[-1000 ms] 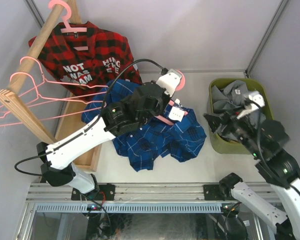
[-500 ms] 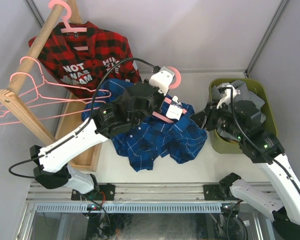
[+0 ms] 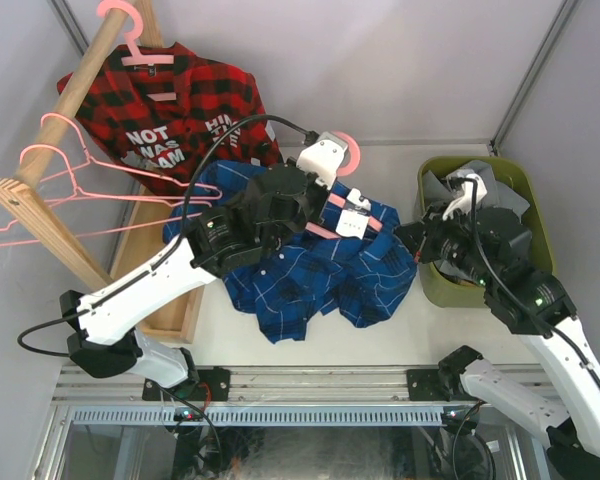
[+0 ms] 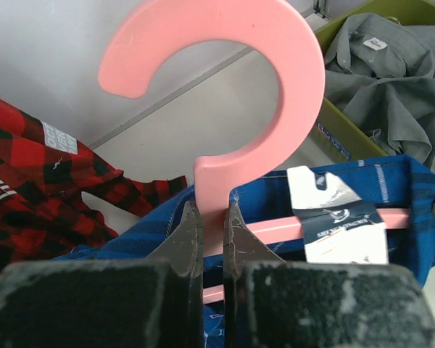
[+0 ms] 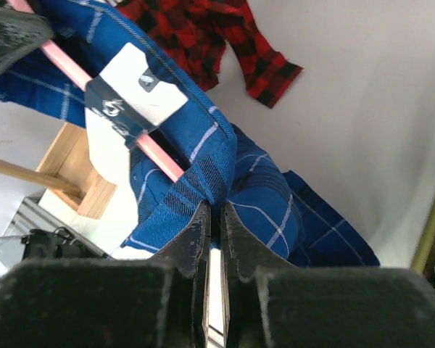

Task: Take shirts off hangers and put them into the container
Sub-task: Remove the shirt from the hanger.

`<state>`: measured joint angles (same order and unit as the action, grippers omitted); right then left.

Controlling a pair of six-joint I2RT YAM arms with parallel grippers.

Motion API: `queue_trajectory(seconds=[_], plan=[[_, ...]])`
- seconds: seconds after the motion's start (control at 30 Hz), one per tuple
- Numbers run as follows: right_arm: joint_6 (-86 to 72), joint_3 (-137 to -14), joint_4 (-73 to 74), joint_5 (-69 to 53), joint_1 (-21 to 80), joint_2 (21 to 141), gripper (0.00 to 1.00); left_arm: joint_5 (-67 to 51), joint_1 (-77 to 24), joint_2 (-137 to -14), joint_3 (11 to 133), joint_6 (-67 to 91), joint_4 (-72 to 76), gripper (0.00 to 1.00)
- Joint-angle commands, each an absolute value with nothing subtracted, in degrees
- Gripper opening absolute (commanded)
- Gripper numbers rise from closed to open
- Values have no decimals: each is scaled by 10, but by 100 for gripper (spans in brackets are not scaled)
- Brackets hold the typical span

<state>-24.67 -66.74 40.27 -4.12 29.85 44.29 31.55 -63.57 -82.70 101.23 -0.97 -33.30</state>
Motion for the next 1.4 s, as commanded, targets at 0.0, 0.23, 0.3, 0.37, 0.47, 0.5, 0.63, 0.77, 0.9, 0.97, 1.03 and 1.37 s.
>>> queue_trajectory(seconds=[0.0, 0.23, 0.3, 0.37, 0.47, 0.5, 0.63, 0.77, 0.9, 0.97, 1.03, 1.37], plan=[[-239, -657, 434, 56, 298, 420, 0, 359, -638, -802, 1012, -6, -292, 0], [-244, -593, 461, 103, 294, 360, 0, 401, -637, -794, 1009, 6, -282, 0], [-247, -576, 467, 114, 293, 347, 0, 403, -637, -789, 1003, 11, -274, 0], [-248, -565, 478, 126, 291, 341, 0, 401, -637, -783, 996, 14, -266, 0], [-254, -559, 493, 146, 288, 345, 0, 371, -637, -773, 987, 10, -251, 0], [-254, -556, 493, 149, 285, 348, 0, 351, -637, -771, 984, 8, -248, 0], [-252, -545, 496, 179, 283, 359, 0, 328, -637, -765, 980, 15, -244, 0], [-256, -525, 495, 210, 276, 361, 0, 354, -637, -758, 981, 26, -247, 0], [-260, -497, 471, 184, 263, 351, 0, 361, -632, -748, 975, 40, -244, 0], [-261, -485, 451, 158, 253, 343, 0, 353, -631, -744, 971, 41, -239, 0], [-259, -476, 429, 123, 245, 332, 0, 351, -630, -743, 970, 42, -238, 0], [-217, -454, 327, 55, 238, 202, 42, 353, -630, -746, 966, 39, -242, 0]])
